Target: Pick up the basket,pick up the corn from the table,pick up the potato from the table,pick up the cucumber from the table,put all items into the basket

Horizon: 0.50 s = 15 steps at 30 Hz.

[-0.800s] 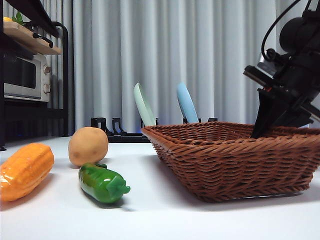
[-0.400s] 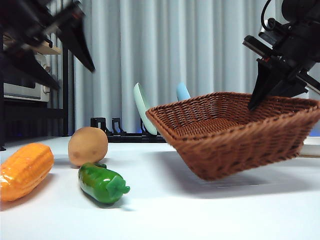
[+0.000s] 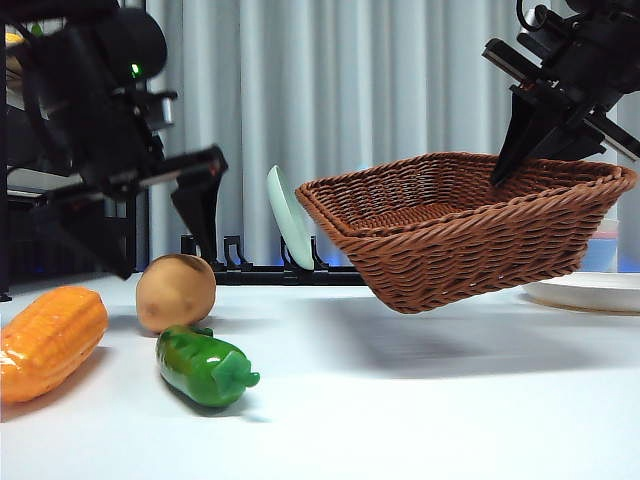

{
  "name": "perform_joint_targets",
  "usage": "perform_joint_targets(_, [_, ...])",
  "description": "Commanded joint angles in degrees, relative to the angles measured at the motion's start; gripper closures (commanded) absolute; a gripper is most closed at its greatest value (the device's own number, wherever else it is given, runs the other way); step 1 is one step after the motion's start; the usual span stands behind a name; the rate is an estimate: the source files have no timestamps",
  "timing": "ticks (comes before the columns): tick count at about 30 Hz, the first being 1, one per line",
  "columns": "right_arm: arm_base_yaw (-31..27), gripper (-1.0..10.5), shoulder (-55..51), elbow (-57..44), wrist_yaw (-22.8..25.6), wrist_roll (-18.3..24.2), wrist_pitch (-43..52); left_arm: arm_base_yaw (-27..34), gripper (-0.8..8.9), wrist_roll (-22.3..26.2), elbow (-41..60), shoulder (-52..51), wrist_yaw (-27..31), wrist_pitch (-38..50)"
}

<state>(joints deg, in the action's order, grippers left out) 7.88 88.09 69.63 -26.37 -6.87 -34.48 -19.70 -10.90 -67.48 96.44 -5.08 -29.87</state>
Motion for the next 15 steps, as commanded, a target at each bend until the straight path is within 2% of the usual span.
perform_joint_targets(1, [-0.26,9.6,-0.48,0.94,-0.72,-0.81,0.48,-0.26,3.08,0.68,-0.09,2.12,0.26,1.16])
perform_joint_targets(6, [-0.37,9.6,-0.48,1.14,-0.68,-0.83,0.44,-0.44,3.17,0.68,-0.09,4.04,0.04,3.61])
perform_joint_targets(7, [-0.37,9.6,-0.48,1.14,-0.70,-0.83,0.39,-0.55,3.49,0.68,-0.09,4.09,-0.02,3.96])
perform_joint_targets(9, [-0.37,9.6,-0.48,1.14,-0.68,-1.20,0.39,-0.59,5.81,1.66,-0.09,4.09,-2.91,4.13])
perform_joint_targets(10, [-0.37,9.6,-0.48,1.14,-0.70,-1.27,0.42,-0.59,7.43,2.58,-0.09,4.09,-4.63,4.11])
perform_joint_targets(11, [-0.37,9.6,-0.48,1.14,-0.70,-1.27,0.42,-0.59,8.43,2.84,-0.09,4.09,-5.75,4.11])
perform_joint_targets(12, [-0.37,9.6,-0.48,1.14,-0.68,-1.29,0.42,-0.59,8.16,2.89,-0.09,4.09,-5.84,4.11])
perform_joint_targets(15, [-0.37,9.6,-0.48,1.14,-0.68,-2.23,0.44,-0.59,8.20,3.28,-0.42,3.32,-5.95,3.52])
